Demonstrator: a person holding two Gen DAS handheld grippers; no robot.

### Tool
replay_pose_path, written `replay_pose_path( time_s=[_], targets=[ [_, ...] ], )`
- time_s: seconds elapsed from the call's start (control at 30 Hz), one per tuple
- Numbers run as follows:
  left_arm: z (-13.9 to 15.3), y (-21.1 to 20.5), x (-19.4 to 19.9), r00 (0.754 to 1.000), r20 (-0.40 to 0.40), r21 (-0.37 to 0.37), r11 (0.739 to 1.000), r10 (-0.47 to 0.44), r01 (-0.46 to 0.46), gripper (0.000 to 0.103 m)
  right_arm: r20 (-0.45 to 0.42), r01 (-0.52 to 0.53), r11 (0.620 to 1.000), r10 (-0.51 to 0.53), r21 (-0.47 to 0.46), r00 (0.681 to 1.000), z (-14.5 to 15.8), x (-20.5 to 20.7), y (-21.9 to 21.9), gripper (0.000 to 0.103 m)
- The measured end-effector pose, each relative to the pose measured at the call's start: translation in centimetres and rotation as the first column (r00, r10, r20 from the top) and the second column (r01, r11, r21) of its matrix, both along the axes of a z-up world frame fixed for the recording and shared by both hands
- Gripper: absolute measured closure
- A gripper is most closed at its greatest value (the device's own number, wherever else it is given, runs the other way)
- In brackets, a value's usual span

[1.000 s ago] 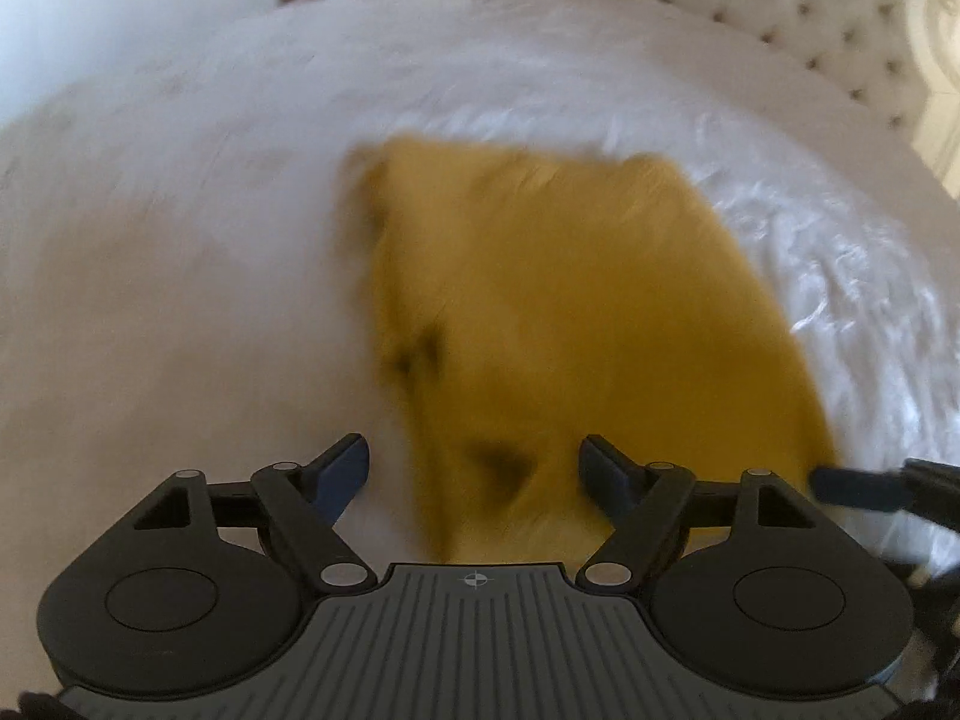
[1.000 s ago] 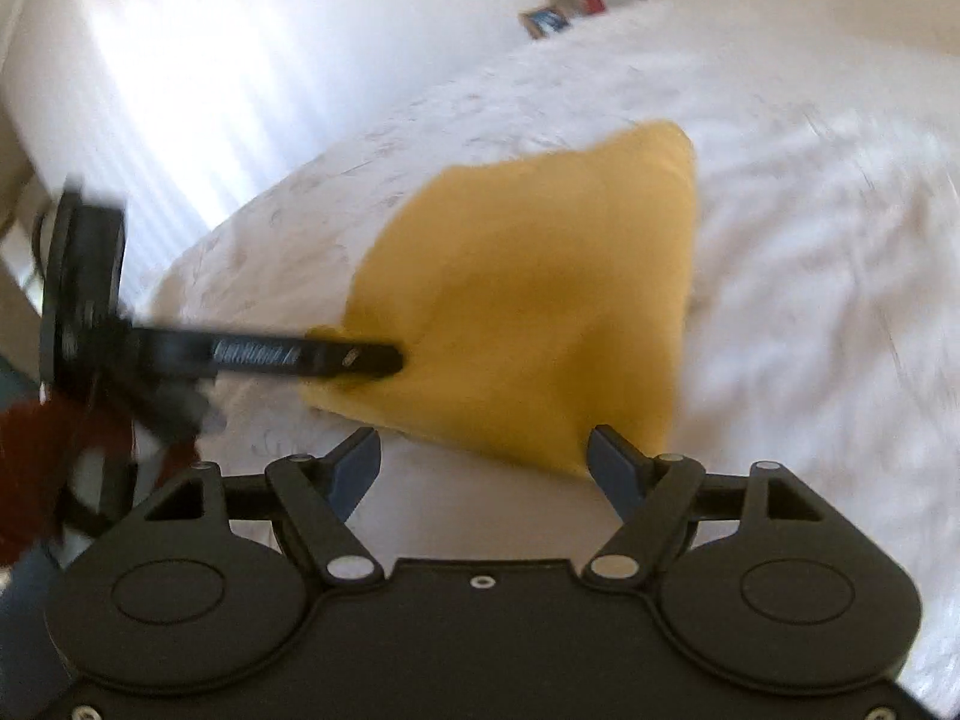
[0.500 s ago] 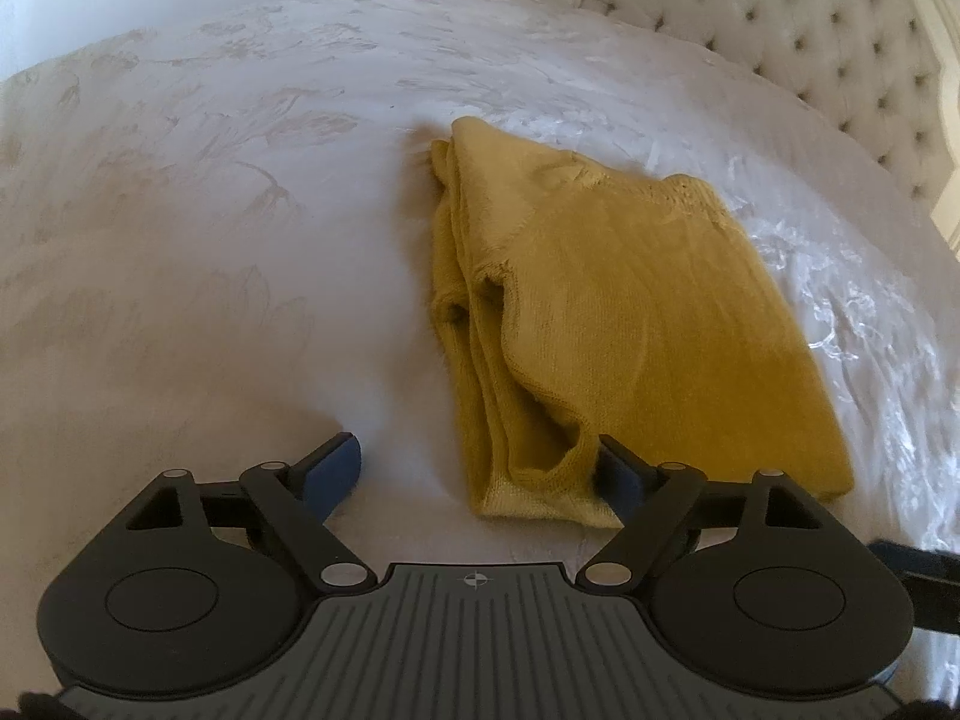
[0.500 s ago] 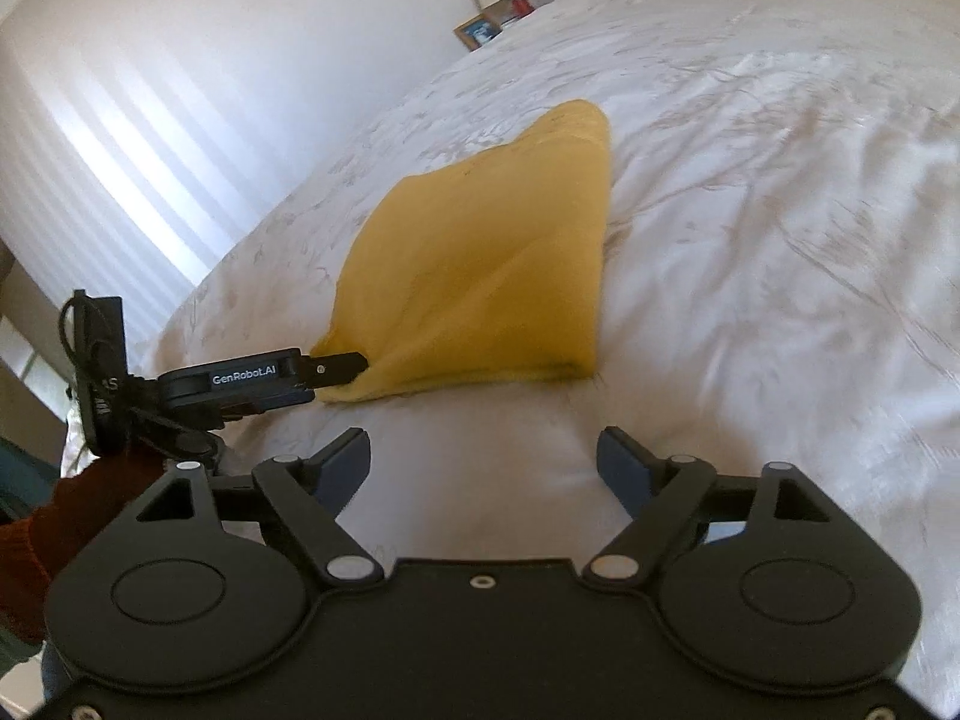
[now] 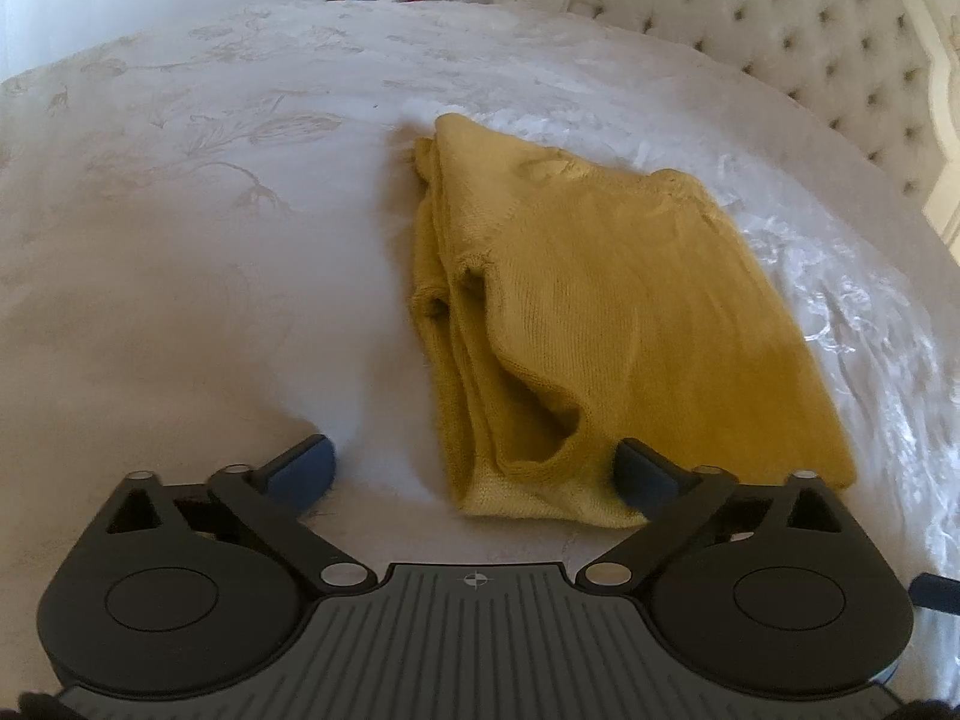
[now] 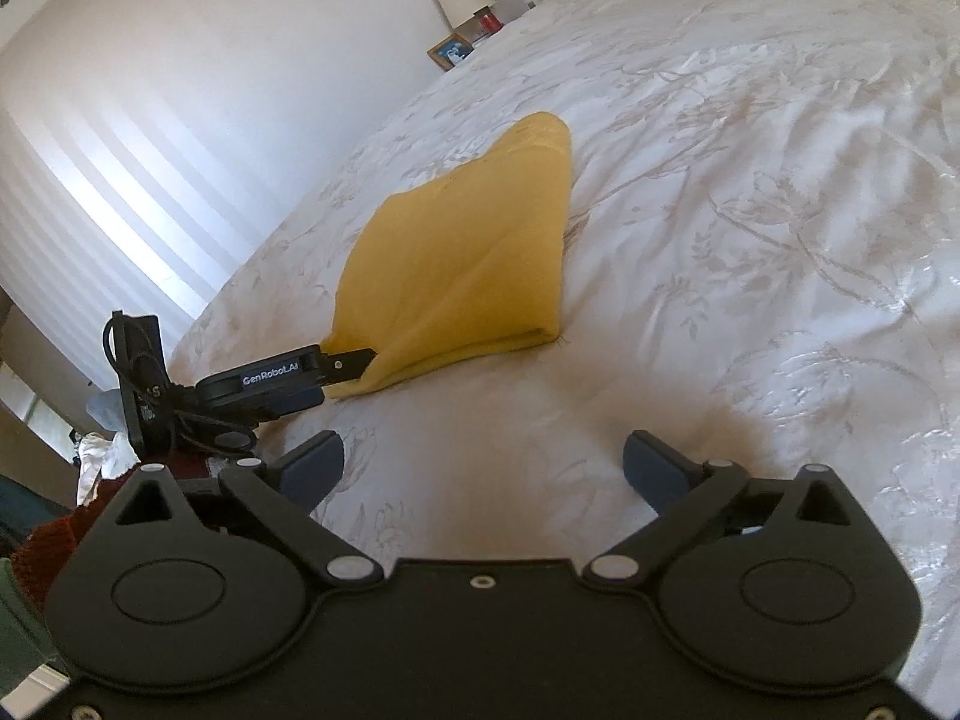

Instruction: Fold small clothes

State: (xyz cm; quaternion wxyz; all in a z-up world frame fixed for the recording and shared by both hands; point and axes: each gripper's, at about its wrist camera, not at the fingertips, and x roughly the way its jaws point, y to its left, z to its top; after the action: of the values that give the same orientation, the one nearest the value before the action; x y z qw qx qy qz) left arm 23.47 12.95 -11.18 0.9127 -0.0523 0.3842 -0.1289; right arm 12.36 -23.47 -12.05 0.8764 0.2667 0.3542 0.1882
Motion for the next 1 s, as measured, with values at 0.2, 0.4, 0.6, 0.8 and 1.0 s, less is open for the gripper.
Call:
replay_pose_path(
  time_s=[0.2,0.4,0.6,0.8,1.0],
  targets=[
    [-0.4,0.4,-0.8,0.999,0.054,-0.017,1.000,-0.005,0.006,0.001,0.000,0.003,1.000,-0.003,-0.022,1.000,0.6,0.5,-0.2,0.001],
    [-1.1,0.9,-1.9,0.990,0.138,-0.054,0.998,-0.006,0.013,0.001,0.014,-0.011,0.997,0.013,-0.079,1.000,1.4,3.1,-0.3,0.001],
    [-1.3,1.0,-2.2,0.985,0.172,-0.069,0.997,-0.004,0.016,0.001,0.035,-0.018,0.993,0.023,-0.120,0.999,2.3,5.9,0.4,0.001],
    [-1.4,1.0,-2.3,0.984,0.180,-0.072,0.997,-0.005,0.018,0.001,0.066,-0.069,0.981,0.082,-0.182,0.994,3.1,8.8,2.3,0.001],
    [-1.6,1.7,-2.4,0.983,0.183,-0.107,0.994,-0.003,0.023,0.001,0.084,-0.104,0.968,0.126,-0.228,0.989,3.4,11.5,3.9,0.001]
  ],
)
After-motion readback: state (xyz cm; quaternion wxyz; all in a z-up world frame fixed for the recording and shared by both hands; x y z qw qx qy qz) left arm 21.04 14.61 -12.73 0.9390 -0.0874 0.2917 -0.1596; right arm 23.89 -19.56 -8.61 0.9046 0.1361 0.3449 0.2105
